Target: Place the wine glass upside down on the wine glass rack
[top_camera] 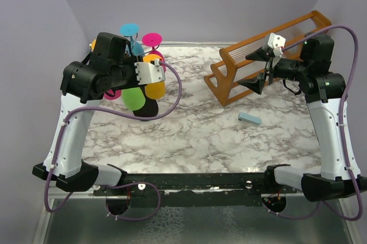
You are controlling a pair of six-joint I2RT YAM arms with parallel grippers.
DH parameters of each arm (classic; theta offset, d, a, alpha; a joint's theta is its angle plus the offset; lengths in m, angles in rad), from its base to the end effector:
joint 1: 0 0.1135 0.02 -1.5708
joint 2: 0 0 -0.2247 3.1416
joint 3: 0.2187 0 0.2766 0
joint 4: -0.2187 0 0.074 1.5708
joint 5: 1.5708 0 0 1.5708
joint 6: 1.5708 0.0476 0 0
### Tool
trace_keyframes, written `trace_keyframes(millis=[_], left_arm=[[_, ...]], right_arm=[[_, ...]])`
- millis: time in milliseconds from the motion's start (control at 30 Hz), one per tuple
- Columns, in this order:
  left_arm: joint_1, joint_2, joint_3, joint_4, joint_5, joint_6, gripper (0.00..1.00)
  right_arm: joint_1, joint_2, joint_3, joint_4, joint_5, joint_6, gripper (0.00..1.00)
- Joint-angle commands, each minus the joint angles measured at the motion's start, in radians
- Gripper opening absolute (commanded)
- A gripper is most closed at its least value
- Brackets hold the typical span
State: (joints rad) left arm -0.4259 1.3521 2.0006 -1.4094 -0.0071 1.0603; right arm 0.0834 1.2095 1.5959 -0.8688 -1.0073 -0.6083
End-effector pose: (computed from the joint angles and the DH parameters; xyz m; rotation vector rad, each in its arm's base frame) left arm 0.2171 -0.0981 0.4599 1.5903 1.7362 0.3227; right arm 0.2519 0.0614 0.4349 -1.1601 1.4712 0.6668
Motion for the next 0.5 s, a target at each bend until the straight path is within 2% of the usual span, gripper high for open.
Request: trace_keyframes(millis=[0, 167, 467], left_arm=[[-0.004, -0.023, -0.013, -0.010, 0.067, -0.011, 0.42], [-0.004, -0.025, -0.012, 0.008, 0.116, -0.024, 0.42], [0.002, -0.034, -0.035, 0.204, 0.129, -0.209, 0.50]], right_arm=[[-0.004, -0.022, -0.008, 0.001, 0.025, -0.015, 0.91], [-0.004, -0.018, 0.005, 0.002, 0.035, -0.016, 0.91], [-0.004, -0.012, 0.023, 0.073, 0.175, 0.051, 0.90]])
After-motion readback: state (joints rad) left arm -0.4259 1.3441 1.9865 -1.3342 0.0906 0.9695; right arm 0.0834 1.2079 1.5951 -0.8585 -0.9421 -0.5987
